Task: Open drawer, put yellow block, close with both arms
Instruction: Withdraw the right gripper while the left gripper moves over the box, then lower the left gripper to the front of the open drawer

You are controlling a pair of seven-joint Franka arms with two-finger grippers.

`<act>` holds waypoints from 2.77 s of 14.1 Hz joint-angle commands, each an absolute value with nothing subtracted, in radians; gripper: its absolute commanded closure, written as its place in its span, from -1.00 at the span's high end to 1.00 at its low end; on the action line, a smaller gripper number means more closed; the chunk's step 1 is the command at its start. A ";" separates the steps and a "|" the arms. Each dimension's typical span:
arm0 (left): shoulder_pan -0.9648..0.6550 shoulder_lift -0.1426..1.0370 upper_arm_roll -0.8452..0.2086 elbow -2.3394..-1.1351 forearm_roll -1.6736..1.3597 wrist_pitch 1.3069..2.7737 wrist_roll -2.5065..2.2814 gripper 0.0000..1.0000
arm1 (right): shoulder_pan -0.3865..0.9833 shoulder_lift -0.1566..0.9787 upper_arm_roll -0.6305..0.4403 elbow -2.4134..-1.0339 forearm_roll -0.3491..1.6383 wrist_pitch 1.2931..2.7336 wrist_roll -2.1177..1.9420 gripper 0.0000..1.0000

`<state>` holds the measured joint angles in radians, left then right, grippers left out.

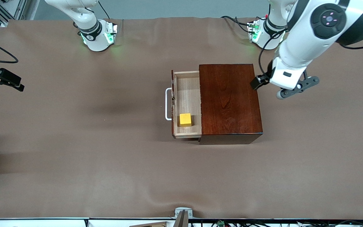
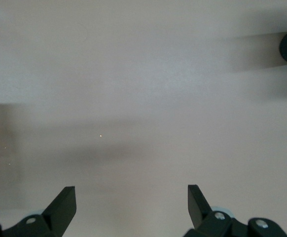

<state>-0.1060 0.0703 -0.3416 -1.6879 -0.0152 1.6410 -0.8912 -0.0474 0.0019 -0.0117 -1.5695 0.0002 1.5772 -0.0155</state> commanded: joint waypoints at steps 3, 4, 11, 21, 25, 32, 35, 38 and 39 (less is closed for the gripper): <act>-0.199 0.179 -0.347 -1.563 0.009 1.632 -1.116 1.00 | -0.063 -0.029 0.009 -1.592 -0.014 1.577 -0.017 1.00; -0.222 0.202 -0.347 -1.545 0.014 1.634 -1.158 1.00 | -0.064 -0.028 0.009 -1.592 -0.014 1.575 -0.017 1.00; -0.325 0.301 -0.347 -1.477 0.054 1.634 -1.396 1.00 | -0.061 -0.021 0.008 -1.595 -0.011 1.581 -0.014 1.00; -0.425 0.377 -0.344 -1.443 0.075 1.712 -1.653 1.00 | -0.064 -0.015 0.005 -1.595 -0.009 1.611 -0.012 1.00; -0.459 0.414 -0.344 -1.405 0.087 1.712 -1.747 1.00 | -0.058 -0.015 0.006 -1.595 -0.006 1.609 -0.012 1.00; -0.547 0.485 -0.336 -1.368 0.094 1.805 -1.983 1.00 | -0.067 -0.018 0.003 -1.594 0.002 1.609 -0.012 1.00; -0.587 0.557 -0.330 -1.300 0.094 1.851 -2.130 1.00 | -0.071 -0.018 0.003 -1.592 0.002 1.609 -0.012 1.00; -0.638 0.607 -0.305 -1.278 0.095 1.893 -2.227 1.00 | -0.084 -0.018 0.003 -1.589 0.000 1.598 -0.014 1.00; -0.665 0.615 -0.281 -1.278 0.094 1.919 -2.261 1.00 | -0.084 -0.018 0.003 -1.588 0.000 1.597 -0.014 1.00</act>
<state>-0.6105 0.5709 -0.3198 -1.3303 0.0670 1.8938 -2.1946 -0.0601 0.0015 -0.0109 -1.5800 -0.0001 1.6030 -0.0136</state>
